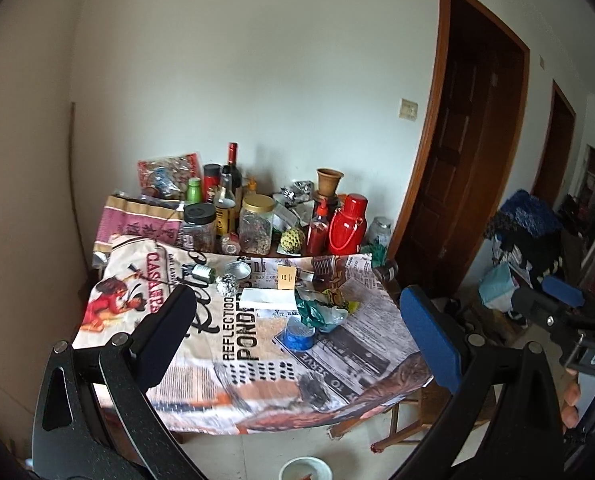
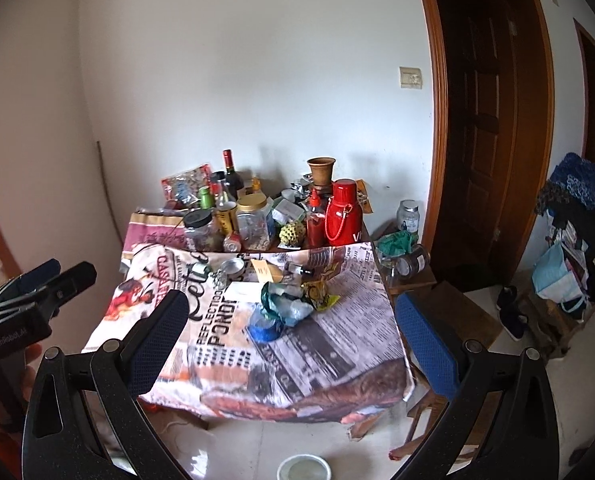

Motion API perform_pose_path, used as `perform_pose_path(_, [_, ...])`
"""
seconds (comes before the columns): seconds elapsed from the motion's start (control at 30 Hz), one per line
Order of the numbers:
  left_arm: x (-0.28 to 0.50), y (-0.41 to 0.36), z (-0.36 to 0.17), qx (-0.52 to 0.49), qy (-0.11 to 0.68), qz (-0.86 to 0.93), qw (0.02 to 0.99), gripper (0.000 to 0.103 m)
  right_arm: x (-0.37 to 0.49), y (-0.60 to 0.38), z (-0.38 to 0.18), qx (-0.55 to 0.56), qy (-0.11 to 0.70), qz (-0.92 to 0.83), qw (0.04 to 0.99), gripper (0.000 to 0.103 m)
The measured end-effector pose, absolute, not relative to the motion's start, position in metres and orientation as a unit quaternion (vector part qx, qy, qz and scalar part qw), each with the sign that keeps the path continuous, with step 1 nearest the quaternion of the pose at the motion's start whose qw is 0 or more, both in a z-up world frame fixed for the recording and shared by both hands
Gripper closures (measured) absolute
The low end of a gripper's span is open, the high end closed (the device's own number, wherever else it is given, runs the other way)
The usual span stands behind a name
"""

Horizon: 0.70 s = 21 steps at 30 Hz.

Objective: Collect trash
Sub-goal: 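Grasp the blue paper cup with the left tool while the right tool grasps the yellow chip bag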

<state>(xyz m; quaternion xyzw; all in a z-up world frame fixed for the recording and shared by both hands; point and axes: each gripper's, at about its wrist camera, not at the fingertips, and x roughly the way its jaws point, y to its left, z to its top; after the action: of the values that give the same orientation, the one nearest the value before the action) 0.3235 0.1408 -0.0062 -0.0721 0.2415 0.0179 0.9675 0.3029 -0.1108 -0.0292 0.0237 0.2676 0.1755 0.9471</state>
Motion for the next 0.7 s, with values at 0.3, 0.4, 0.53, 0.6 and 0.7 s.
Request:
perform_pose_path(0.3, [0.398,0.164,-0.047,-0.054,0.304,0.009,0.951,0.000,0.373,-0.083,-0.061,0.019,0.332,0.155,0.930,0.000])
perform_pose_path(0.4, [0.423,0.167,-0.065,-0.054,0.332,0.011,0.942,0.000,0.398,-0.080,-0.074,0.016,0.352,0.159,0.922,0.000])
perform_pose_path(0.53, [0.455,0.167,-0.088,-0.062,0.363,0.032,0.929,0.000,0.441,-0.075,-0.100,0.004,0.391,0.184,0.902,0.000])
perform_pose_path(0.6, [0.470,0.167,-0.098,-0.069,0.376,0.046,0.923,0.000,0.463,-0.070,-0.113,-0.008,0.411,0.200,0.890,0.000])
perform_pose_path(0.7, [0.495,0.166,-0.115,-0.080,0.403,0.080,0.908,0.000,0.497,-0.064,-0.133,-0.031,0.437,0.213,0.873,0.000])
